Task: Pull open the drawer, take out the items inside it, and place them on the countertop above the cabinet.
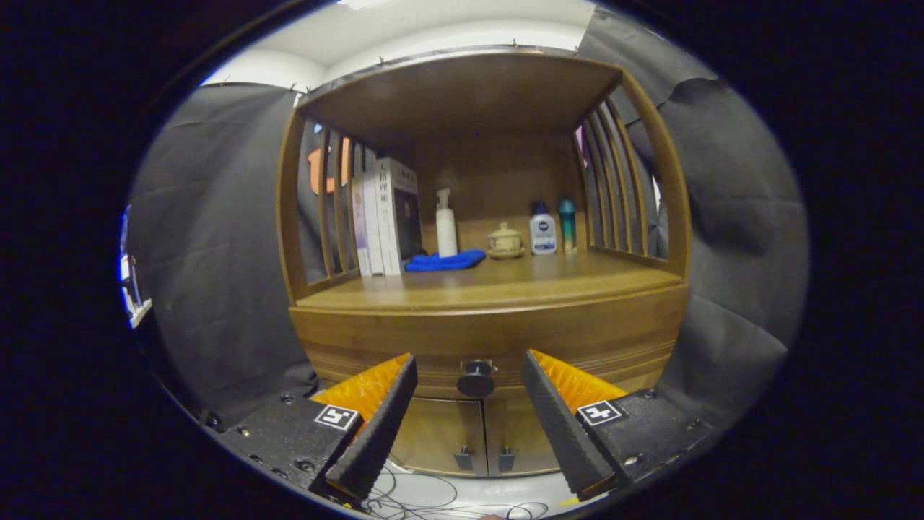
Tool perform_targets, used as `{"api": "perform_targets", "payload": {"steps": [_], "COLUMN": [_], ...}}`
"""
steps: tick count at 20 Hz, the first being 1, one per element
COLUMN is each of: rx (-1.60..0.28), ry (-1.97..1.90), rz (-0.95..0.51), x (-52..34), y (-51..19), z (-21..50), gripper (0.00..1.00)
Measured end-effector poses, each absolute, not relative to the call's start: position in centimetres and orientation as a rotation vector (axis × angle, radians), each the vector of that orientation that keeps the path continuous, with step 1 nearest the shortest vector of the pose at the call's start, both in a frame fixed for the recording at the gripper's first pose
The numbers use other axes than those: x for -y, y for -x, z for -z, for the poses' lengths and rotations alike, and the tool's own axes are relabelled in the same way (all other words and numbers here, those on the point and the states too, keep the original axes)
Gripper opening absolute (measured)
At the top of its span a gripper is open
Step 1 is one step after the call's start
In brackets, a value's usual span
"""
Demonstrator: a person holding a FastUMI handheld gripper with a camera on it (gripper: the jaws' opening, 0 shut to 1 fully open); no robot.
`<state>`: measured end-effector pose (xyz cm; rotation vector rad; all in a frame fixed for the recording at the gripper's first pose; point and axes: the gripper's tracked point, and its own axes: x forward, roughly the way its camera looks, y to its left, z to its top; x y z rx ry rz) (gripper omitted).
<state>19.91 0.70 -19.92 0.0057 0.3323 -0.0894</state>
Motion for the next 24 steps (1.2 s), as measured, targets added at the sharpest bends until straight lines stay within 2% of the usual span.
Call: {"api": "perform_targets", "payload": {"steps": [3,8,14,17,21,24], "rx": [-0.355,-0.387,-0.409,-0.396,-0.419,-0.426], "ry": [0.013,-0.012,-0.014,-0.027,-0.029,-0.011], "rz": [0.118,0.138,0.194,0.212,0.206,0.209], "x": [0.4,1.5,1.6,1.5,1.4,1.5], "y": [-22.4,-24.7,-26.4,-26.6,-26.1,-25.5], "z": [22.2,24.5,26.0,26.0,25.9,25.8], "gripper": [0.93,0.79,0.53,0.45,0.38,0.36]}}
